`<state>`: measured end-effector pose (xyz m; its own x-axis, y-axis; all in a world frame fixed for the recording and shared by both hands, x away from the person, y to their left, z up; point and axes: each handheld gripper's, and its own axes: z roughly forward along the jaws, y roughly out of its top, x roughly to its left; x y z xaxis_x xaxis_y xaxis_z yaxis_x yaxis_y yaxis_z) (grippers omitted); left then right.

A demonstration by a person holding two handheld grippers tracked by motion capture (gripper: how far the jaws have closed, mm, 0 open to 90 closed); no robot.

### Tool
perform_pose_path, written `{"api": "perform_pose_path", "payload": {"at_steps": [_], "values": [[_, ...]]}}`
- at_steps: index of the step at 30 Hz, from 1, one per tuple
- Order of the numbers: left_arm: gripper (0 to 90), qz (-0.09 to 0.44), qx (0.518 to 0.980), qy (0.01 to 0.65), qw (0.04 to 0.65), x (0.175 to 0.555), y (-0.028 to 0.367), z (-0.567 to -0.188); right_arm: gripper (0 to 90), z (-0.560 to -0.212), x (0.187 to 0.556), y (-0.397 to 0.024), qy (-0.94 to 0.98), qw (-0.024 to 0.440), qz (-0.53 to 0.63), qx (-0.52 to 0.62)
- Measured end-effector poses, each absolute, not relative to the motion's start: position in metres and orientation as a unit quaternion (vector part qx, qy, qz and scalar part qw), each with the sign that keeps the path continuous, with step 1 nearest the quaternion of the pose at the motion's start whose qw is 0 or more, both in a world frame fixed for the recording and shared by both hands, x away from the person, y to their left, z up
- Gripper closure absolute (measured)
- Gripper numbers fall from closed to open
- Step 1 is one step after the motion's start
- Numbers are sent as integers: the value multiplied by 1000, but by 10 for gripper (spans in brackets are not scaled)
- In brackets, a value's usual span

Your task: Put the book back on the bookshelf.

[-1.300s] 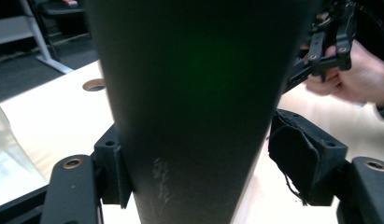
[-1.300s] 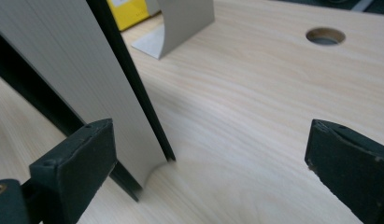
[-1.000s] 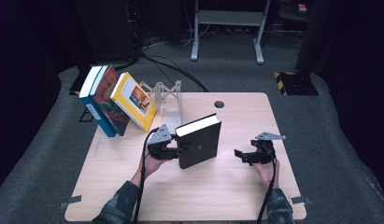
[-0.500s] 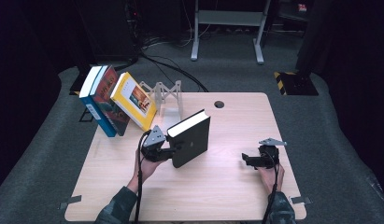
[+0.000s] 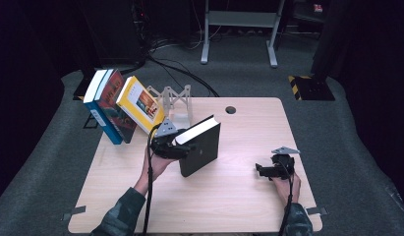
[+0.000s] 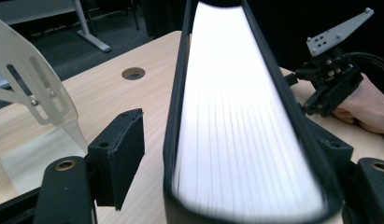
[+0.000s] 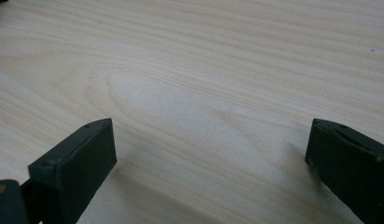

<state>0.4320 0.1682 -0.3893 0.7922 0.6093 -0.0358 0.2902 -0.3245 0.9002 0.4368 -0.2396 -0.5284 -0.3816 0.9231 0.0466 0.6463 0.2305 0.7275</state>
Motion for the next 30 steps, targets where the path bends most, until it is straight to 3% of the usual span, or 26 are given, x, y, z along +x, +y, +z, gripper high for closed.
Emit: {"api": "perform_pose_path", "payload": {"at_steps": [11, 22, 30], "values": [[501, 183, 822, 266, 470, 434, 152, -374, 21, -529, 438, -240, 755, 206, 343, 519], [541, 213, 816, 281, 459, 426, 156, -371, 23, -529, 438, -240, 761, 213, 337, 511], [542, 232, 790, 324, 466, 424, 183, -358, 26, -529, 438, -239, 762, 213, 336, 511]]}}
